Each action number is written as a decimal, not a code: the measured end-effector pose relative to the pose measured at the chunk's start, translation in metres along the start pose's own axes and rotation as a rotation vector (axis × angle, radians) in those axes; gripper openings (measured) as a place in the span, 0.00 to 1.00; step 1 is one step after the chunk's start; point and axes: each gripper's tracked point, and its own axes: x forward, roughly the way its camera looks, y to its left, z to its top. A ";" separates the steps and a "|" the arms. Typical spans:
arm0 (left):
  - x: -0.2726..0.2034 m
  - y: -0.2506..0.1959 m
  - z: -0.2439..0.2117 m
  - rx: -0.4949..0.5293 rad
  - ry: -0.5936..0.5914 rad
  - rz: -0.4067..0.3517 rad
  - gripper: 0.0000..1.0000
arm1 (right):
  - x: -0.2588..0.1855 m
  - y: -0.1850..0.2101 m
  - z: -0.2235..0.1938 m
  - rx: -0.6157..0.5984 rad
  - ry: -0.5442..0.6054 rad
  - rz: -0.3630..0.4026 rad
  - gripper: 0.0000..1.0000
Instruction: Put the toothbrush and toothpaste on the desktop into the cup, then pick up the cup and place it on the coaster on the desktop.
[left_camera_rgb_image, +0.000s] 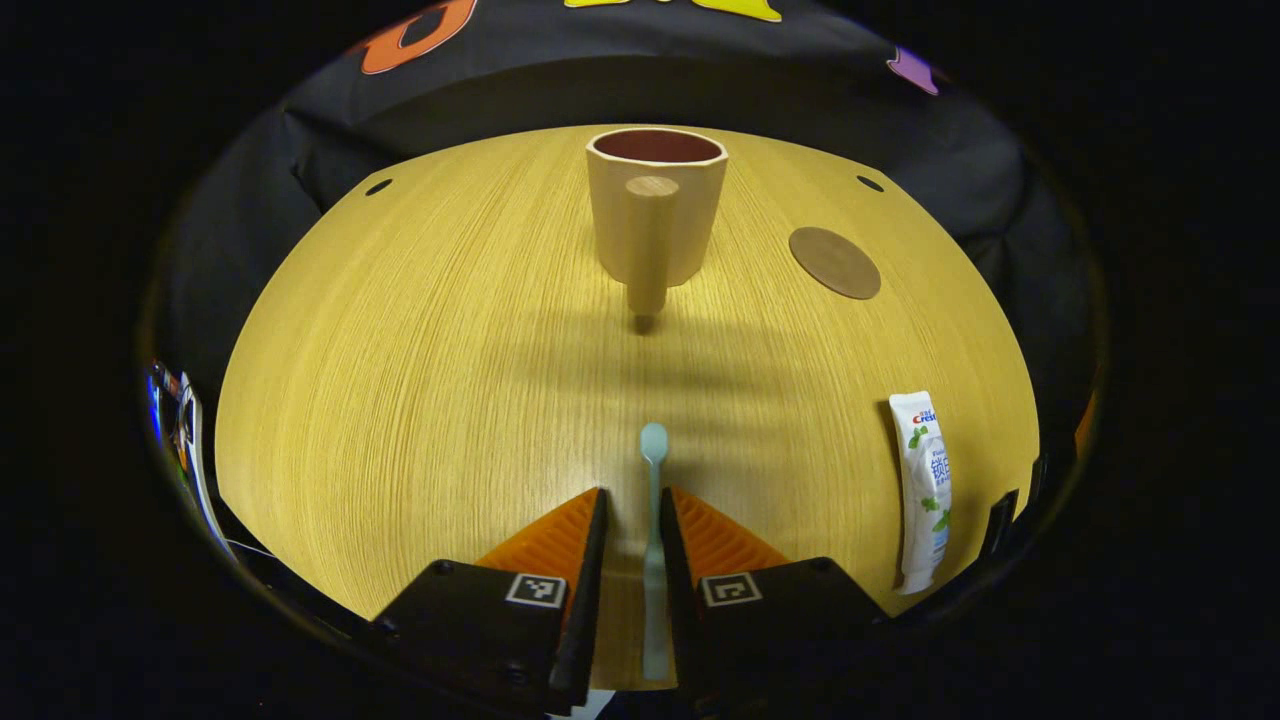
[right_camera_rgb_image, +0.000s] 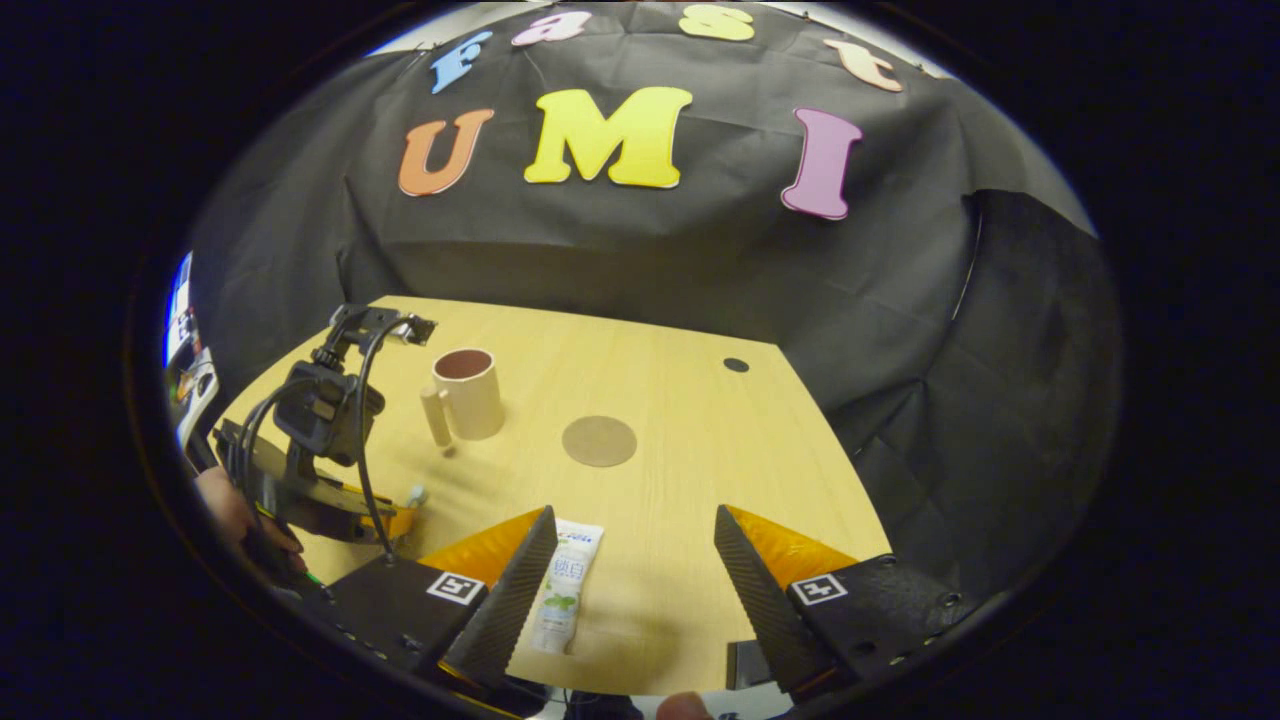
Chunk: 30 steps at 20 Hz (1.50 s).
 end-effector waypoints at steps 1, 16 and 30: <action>0.000 0.002 0.000 -0.002 -0.001 0.005 0.31 | 0.001 0.002 -0.003 0.002 0.012 0.009 0.95; -0.041 -0.002 0.016 -0.072 -0.126 -0.087 0.03 | 0.048 0.050 -0.085 0.058 0.364 0.100 0.95; -0.127 -0.008 0.086 -0.109 -0.421 -0.202 0.03 | 0.071 0.058 -0.121 0.144 0.538 0.073 0.35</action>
